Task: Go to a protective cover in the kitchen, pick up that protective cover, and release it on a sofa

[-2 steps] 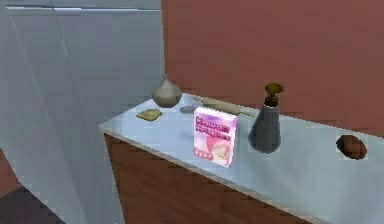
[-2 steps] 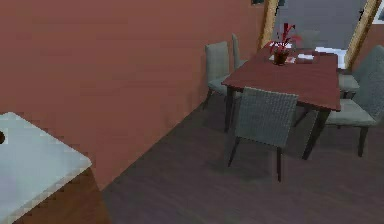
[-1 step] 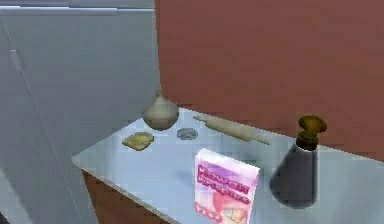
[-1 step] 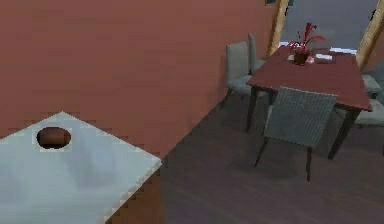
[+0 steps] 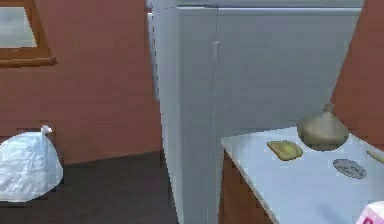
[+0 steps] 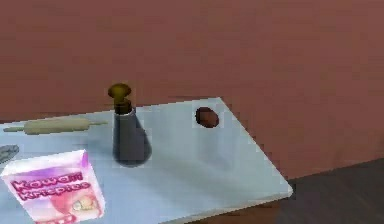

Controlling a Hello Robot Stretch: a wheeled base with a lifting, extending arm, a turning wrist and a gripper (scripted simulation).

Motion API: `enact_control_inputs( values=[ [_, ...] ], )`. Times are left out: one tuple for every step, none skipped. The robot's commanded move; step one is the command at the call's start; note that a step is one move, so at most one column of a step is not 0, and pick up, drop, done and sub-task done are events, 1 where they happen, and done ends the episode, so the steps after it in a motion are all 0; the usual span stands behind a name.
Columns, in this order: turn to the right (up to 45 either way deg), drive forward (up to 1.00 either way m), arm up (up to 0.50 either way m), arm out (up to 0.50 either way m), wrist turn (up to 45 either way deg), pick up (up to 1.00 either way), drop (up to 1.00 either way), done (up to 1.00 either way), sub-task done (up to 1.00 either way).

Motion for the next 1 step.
enact_control_inputs(
  values=[
    [-42.0,0.00,0.00,0.00,0.0,0.00,0.00,0.00,0.00]
  ],
)
